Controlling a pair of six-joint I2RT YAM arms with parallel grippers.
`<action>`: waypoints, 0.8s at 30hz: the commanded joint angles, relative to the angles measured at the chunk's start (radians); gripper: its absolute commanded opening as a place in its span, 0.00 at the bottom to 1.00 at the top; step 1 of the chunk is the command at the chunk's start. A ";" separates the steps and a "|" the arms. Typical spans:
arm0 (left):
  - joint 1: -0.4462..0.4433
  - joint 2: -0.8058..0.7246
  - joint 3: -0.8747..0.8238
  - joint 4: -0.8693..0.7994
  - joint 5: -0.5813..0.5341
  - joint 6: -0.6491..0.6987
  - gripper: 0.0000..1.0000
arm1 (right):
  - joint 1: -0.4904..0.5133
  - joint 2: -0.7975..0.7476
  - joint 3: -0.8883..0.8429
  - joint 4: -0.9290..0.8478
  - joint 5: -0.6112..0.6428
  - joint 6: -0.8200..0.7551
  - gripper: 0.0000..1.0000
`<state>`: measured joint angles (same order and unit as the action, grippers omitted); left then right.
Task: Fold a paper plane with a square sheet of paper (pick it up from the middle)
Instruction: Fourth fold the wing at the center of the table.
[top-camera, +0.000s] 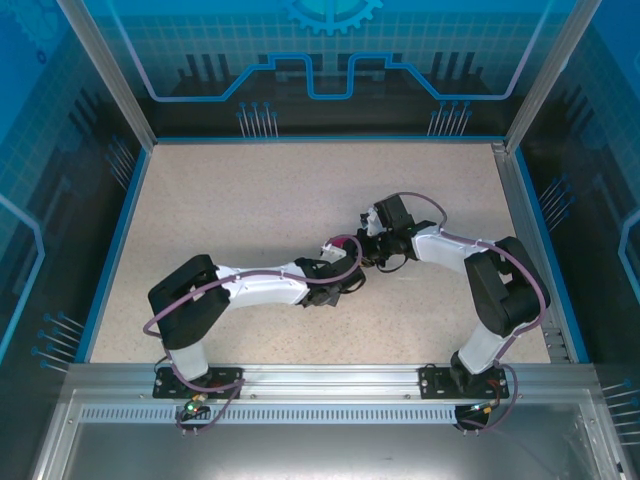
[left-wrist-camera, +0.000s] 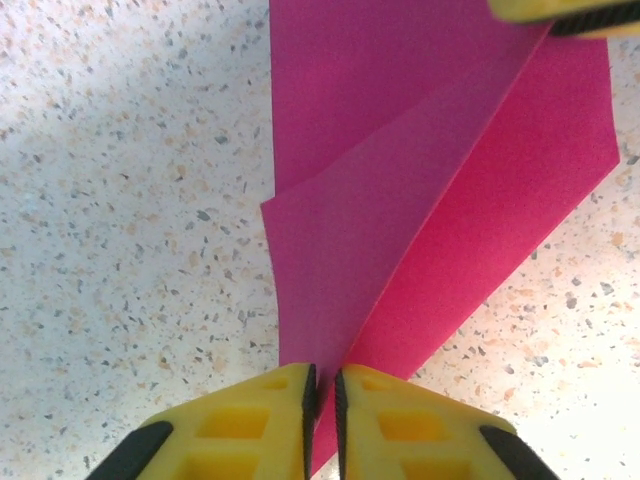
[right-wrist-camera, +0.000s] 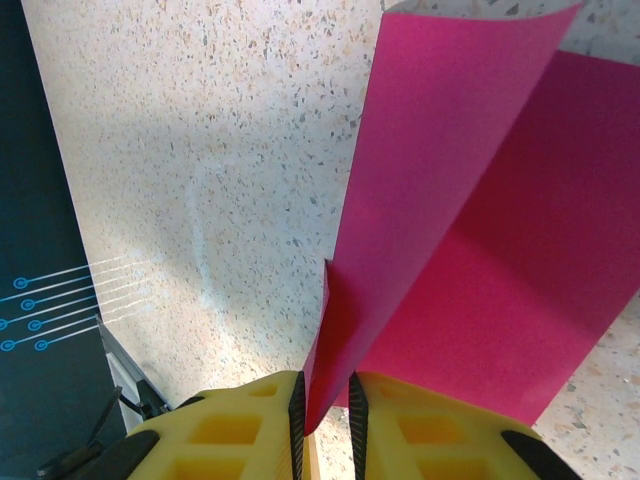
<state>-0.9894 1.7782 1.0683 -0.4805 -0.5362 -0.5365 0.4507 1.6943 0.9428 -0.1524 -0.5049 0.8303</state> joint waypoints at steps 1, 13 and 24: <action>0.024 -0.048 -0.036 0.031 0.053 0.017 0.13 | -0.010 -0.002 0.024 -0.040 0.006 -0.024 0.21; 0.203 -0.174 -0.190 0.272 0.498 0.037 0.11 | -0.053 -0.113 -0.010 -0.103 0.062 -0.097 0.27; 0.356 -0.159 -0.290 0.457 0.809 -0.043 0.11 | 0.029 -0.074 0.022 -0.050 0.003 -0.149 0.23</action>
<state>-0.6548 1.6203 0.7986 -0.0975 0.1520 -0.5438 0.4431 1.5837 0.9432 -0.2104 -0.4660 0.7090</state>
